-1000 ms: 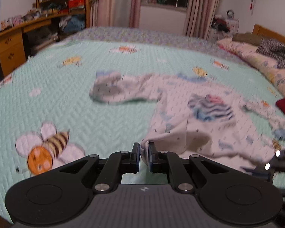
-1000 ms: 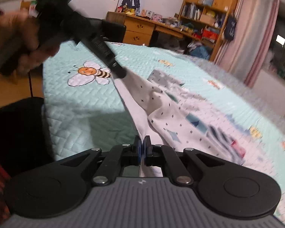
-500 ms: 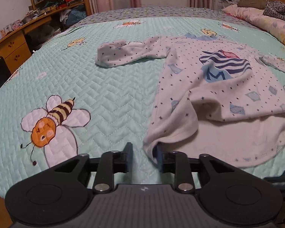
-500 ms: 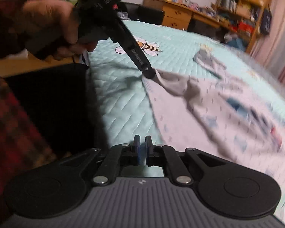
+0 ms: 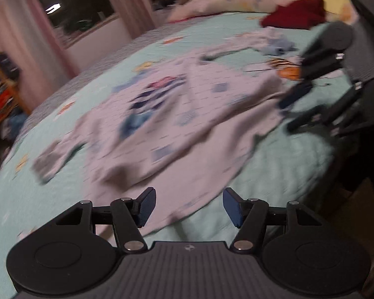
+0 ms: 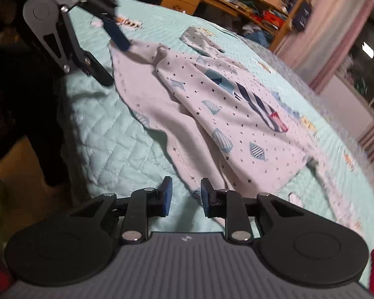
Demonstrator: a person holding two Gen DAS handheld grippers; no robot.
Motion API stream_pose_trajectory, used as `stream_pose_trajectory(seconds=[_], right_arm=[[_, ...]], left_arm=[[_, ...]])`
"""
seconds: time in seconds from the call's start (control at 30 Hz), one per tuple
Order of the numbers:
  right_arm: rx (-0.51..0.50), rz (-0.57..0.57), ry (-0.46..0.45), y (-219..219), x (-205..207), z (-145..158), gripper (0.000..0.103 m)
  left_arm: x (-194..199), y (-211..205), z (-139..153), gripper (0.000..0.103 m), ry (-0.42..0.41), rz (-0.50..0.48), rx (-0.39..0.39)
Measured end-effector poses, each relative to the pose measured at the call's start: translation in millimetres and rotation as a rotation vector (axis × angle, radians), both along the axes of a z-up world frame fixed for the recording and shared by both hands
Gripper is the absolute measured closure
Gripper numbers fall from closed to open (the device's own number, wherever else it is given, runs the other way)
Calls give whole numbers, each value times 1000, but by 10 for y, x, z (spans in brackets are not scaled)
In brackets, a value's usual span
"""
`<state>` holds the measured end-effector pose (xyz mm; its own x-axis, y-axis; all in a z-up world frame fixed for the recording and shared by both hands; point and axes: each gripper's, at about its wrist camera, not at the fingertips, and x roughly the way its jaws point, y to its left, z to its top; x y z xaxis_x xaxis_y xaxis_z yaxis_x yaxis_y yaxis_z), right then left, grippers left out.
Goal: Fold clothes
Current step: 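Lift the hem with both grippers and fold it over the romper body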
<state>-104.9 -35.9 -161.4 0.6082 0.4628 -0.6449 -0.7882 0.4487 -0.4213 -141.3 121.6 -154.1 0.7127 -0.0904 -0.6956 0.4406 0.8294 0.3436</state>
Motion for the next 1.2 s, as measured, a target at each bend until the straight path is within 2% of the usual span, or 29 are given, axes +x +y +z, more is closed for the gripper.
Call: stream_pose_trajectory(seconds=[0.17, 0.4, 0.53, 0.73, 0.8, 0.83, 0.87, 0.9, 0.97, 1.03, 1.13, 1.2], right_arm=[[-85, 68, -81, 182, 42, -126, 76], [-152, 179, -202, 230, 16, -246, 76], [-113, 133, -158, 184, 44, -171, 75], [-62, 70, -118, 38, -8, -124, 75], [-69, 82, -124, -4, -14, -138, 74], [-75, 89, -132, -14, -21, -148, 73], [-81, 94, -140, -18, -26, -157, 72], [-85, 94, -147, -9, -23, -168, 70], [-94, 96, -168, 14, -14, -194, 66], [-97, 92, -192, 28, -29, -206, 61], [-88, 86, -209, 29, -36, -213, 58], [-70, 71, -233, 32, -24, -219, 51]], left_arm=[[56, -282, -90, 41, 3, -87, 71], [104, -634, -195, 41, -13, -196, 193], [119, -760, -205, 42, -35, -228, 256], [146, -868, -259, 49, -56, -266, 295], [159, -901, -281, 57, -62, -278, 305], [166, -918, -291, 72, -65, -285, 310], [187, -932, -302, 94, -63, -279, 310], [207, -947, -312, 100, -61, -273, 311], [237, -952, -304, 101, -62, -256, 291], [259, -889, -181, 101, -57, -218, 211], [293, -788, 20, 101, -56, -170, 104], [333, -729, 121, 101, -41, -144, 49]])
